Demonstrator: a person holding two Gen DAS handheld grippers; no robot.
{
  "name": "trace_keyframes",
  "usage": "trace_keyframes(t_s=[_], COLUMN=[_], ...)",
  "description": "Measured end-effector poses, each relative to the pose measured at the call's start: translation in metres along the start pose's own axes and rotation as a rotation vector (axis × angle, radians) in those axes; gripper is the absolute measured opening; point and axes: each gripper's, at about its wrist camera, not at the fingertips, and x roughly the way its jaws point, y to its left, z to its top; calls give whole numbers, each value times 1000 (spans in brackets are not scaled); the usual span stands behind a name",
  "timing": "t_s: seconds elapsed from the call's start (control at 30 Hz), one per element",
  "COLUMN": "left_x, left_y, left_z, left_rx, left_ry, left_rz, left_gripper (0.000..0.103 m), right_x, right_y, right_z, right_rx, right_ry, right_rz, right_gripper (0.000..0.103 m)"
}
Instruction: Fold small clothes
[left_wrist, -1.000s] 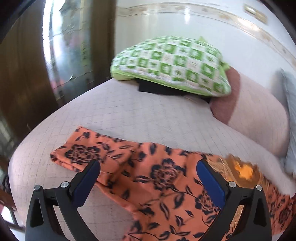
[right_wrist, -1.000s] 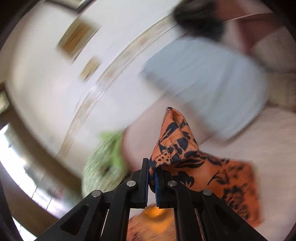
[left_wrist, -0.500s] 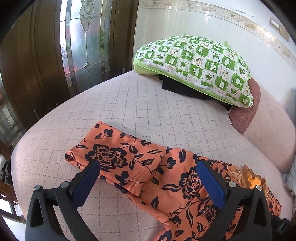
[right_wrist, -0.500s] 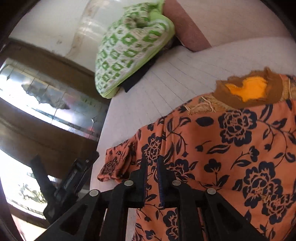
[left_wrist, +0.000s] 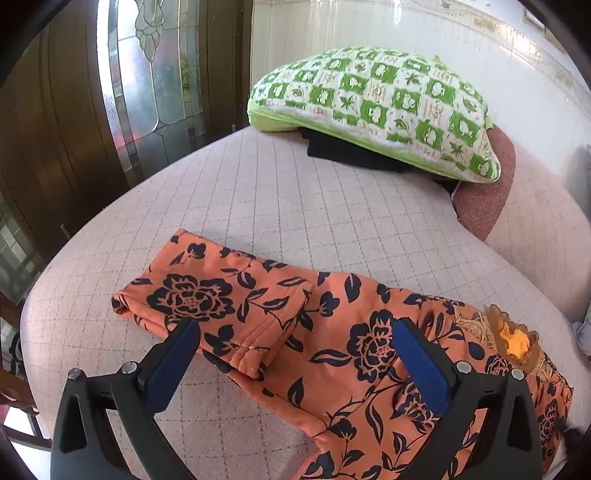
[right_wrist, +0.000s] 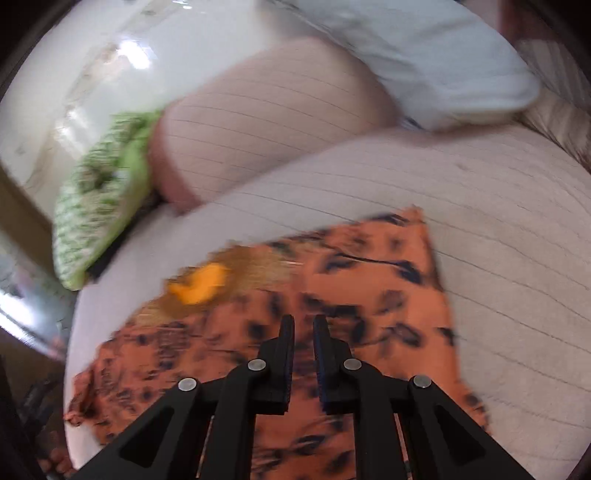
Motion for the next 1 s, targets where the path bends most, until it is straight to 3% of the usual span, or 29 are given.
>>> trace_keyframes(t_s=[0.03, 0.1, 0.17, 0.4, 0.47, 0.53, 0.6, 0.63, 0.73, 0.87, 1.0], left_x=[2, 5, 10, 19, 20, 21, 24, 25, 29, 38, 38], left_y=[0, 3, 13, 111, 140, 163, 179, 184, 197, 210, 220], left_z=[0, 2, 6, 31, 36, 36, 35, 35, 34, 32, 32], left_rx=[-1, -3, -21, -263, -322, -365, -395, -403, -418, -459, -476], left_ry=[9, 30, 56, 77, 75, 81, 92, 99, 115, 150, 158], left_rz=[1, 3, 10, 134, 179, 205, 204, 198, 199, 169, 143], left_gripper=[103, 103, 103, 103, 103, 103, 103, 103, 103, 103, 103], right_x=[22, 22, 18, -7, 13, 42, 33, 31, 32, 33, 53], right_y=[-16, -33, -36, 20, 41, 54, 74, 83, 124, 210, 279], right_z=[-1, 2, 10, 14, 4, -10, -14, -13, -14, -31, -68], right_rx=[30, 68, 95, -13, -55, -90, -152, -160, -117, -215, -185], right_ry=[86, 42, 90, -3, 47, 163, 78, 97, 192, 264, 437], right_rz=[3, 99, 95, 165, 149, 86, 28, 54, 263, 460, 616], right_gripper=[13, 11, 11, 13, 17, 22, 26, 37, 60, 63, 63])
